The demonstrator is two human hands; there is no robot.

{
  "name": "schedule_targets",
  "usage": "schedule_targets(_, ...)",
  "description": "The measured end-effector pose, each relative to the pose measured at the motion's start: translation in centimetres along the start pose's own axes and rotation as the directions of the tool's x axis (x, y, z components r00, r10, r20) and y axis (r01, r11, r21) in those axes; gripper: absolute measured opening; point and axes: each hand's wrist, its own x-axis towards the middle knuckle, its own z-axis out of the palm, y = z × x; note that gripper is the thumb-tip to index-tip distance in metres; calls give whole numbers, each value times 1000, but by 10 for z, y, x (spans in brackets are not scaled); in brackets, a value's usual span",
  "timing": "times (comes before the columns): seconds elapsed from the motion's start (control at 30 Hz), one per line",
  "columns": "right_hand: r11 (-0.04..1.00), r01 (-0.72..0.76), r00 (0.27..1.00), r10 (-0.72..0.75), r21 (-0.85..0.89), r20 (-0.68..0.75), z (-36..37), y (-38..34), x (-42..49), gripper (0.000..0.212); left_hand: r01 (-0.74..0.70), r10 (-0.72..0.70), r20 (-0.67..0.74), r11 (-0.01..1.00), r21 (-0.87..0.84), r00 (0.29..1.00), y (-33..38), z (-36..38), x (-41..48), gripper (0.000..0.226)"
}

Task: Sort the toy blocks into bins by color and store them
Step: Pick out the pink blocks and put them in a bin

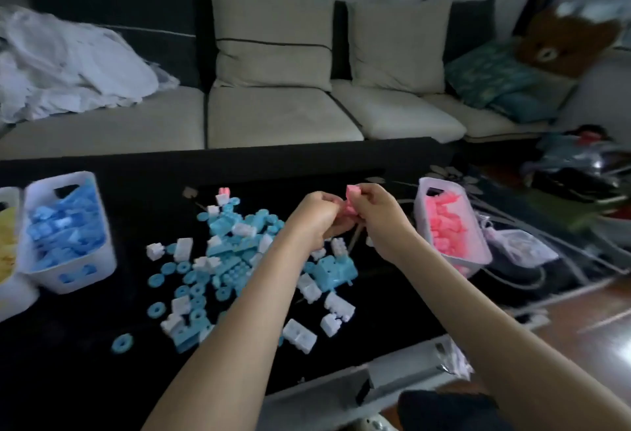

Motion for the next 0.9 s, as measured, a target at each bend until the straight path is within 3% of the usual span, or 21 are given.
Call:
schedule_targets(0.2, 992, 53, 994, -64, -117, -92, -95, -9, -3, 11, -96, 102, 198, 995, -39, 975, -14, 81, 8, 4)
schedule_targets(0.33, 913, 68, 968, -158, -401, -194, -141, -8, 0, 11, -126, 141, 257, 989, -73, 956, -31, 117, 22, 3)
schedule_targets(0.43, 816, -1, 978, -120, -578, -172, -162, -1, 5, 16, -252, 211, 221, 951, 177, 952, -44, 131, 36, 21)
schedule_targets(0.53, 749, -18, 985, -102, -662, -142, -172, 4, 9, 20, -410, 360, 198, 753, 515, 911, -47, 139, 41, 24)
schedule_targets(0.73, 619, 7, 994, -93, -786, -64, -180, 10, 13, 35, -471, 244, 424, 653, 593, 872, -46, 142, 48, 63)
schedule_targets(0.9, 587, 61, 997, -3, -807, 73, -177, 9, 6, 66, -457, 255, 383, 593, 663, 888, -43, 134, 51, 56)
